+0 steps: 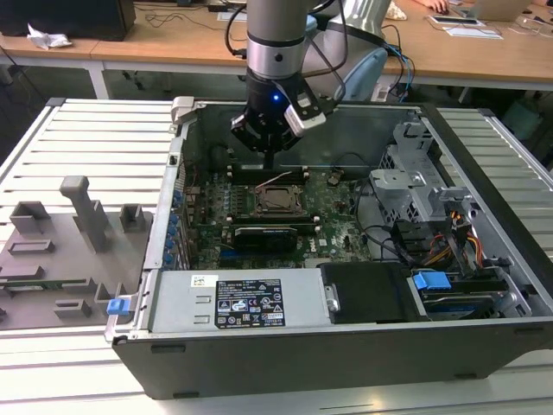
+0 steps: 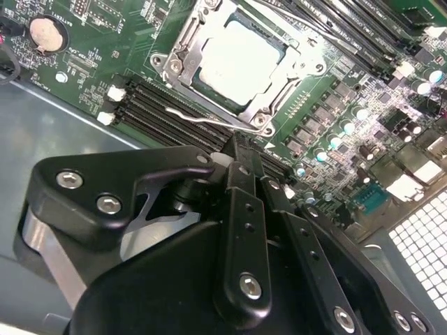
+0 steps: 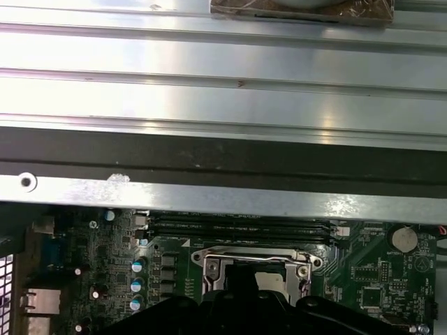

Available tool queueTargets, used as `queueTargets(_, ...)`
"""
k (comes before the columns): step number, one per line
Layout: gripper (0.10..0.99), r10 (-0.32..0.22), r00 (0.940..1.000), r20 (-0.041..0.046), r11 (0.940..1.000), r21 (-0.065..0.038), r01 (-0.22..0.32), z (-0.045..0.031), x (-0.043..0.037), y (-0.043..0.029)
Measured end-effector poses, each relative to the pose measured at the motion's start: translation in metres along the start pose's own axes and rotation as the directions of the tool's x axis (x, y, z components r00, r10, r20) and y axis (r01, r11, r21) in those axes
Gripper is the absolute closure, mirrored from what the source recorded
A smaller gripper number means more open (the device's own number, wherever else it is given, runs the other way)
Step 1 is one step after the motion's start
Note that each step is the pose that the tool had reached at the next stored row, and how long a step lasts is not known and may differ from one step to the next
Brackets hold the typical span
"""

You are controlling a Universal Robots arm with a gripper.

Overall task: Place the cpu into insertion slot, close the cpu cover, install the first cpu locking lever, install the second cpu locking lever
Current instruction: 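Install the first cpu locking lever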

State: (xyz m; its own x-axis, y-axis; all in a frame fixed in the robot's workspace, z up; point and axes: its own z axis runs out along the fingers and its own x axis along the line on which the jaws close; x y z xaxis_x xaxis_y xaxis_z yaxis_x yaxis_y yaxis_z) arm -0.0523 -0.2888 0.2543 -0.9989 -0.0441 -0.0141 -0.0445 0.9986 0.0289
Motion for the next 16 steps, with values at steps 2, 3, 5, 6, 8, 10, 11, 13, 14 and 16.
queueTargets(2,0.980,0.000,1.0000,0.0000,1.0000,0.000,0.000,0.0002,-0.0003,0.0000)
queueTargets(3,0.980,0.000,1.0000,0.0000,1.0000,0.000,0.000,0.0003,-0.0005,0.0000)
queueTargets(5,0.980,0.000,1.0000,0.0000,1.0000,0.000,0.000,0.0004,-0.0007,0.0000)
queueTargets(6,0.980,0.000,1.0000,0.0000,1.0000,0.000,0.000,0.0005,-0.0008,0.0000)
queueTargets(8,0.980,0.000,1.0000,0.0000,1.0000,0.000,0.000,0.0007,-0.0009,-0.0001)
queueTargets(10,0.980,0.000,1.0000,0.0000,1.0000,0.000,0.000,0.0008,-0.0012,-0.0001)
queueTargets(11,0.980,0.000,1.0000,0.0000,1.0000,0.000,0.000,0.0010,-0.0015,-0.0001)
queueTargets(13,0.980,0.000,1.0000,0.0001,1.0000,0.000,0.000,0.0013,-0.0018,-0.0001)
queueTargets(14,0.980,0.000,1.0000,0.0000,1.0000,0.000,0.000,0.0016,-0.0019,-0.0001)
queueTargets(16,0.980,0.000,1.0000,0.0007,0.9999,-0.015,0.000,0.0025,-0.0028,-0.0002)
